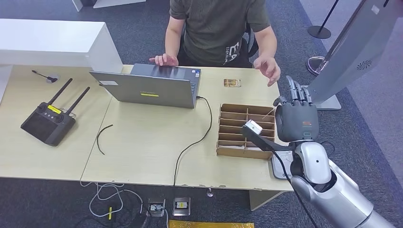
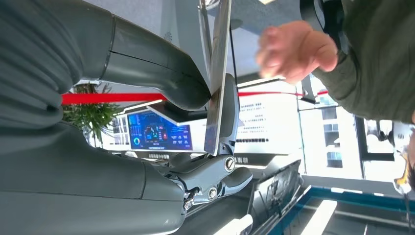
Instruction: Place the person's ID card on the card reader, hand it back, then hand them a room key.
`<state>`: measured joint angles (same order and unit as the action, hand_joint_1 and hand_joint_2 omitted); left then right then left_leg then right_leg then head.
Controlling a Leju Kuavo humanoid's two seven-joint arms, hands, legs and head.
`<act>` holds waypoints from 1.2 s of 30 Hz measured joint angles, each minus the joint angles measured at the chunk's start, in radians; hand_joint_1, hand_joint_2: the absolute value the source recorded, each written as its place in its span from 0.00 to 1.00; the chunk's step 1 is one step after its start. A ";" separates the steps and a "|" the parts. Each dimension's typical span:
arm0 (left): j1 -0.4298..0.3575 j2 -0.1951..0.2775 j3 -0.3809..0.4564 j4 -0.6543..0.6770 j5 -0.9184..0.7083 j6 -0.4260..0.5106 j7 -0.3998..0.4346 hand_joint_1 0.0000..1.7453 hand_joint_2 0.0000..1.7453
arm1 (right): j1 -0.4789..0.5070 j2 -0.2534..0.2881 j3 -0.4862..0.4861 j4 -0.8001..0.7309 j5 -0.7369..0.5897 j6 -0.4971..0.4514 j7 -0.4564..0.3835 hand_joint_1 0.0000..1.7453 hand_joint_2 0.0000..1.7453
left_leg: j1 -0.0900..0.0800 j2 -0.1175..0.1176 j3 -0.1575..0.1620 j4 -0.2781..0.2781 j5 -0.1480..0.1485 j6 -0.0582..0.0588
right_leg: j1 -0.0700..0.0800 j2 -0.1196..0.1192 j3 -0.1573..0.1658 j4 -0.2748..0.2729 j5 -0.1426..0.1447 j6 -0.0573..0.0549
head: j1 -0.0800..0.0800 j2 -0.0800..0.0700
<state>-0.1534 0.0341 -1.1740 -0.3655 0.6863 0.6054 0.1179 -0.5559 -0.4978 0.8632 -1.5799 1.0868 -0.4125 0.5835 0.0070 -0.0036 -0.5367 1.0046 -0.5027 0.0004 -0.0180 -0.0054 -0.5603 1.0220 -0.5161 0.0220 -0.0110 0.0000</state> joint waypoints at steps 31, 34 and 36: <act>-0.027 -0.015 -0.006 0.001 -0.079 -0.001 0.011 0.00 0.00 | -0.048 0.038 -0.069 0.015 -0.022 -0.038 -0.018 1.00 1.00 | 0.000 0.000 0.000 0.000 0.000 0.000 | 0.000 0.000 0.000 0.000 0.000 0.000 | 0.000 0.000; -0.027 -0.015 -0.006 0.001 -0.087 0.003 0.011 0.00 0.00 | -0.044 0.039 -0.078 0.025 -0.011 -0.028 -0.018 0.81 1.00 | 0.000 0.000 -0.001 0.000 0.000 0.000 | 0.000 0.000 0.000 0.000 0.000 0.000 | 0.000 0.000; -0.027 -0.016 -0.006 0.001 -0.091 0.004 0.012 0.00 0.00 | -0.041 0.040 -0.080 0.031 -0.004 -0.024 -0.018 0.31 0.75 | 0.000 0.000 -0.001 0.000 0.000 0.000 | 0.000 0.000 0.000 0.000 0.000 0.000 | 0.000 0.000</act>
<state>-0.1804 0.0186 -1.1799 -0.3647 0.5953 0.6097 0.1299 -0.5965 -0.4574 0.7830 -1.5484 1.0824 -0.4364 0.5651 0.0072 -0.0040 -0.5373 1.0046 -0.5027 0.0002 -0.0179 -0.0057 -0.5607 1.0222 -0.5162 0.0219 -0.0111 0.0000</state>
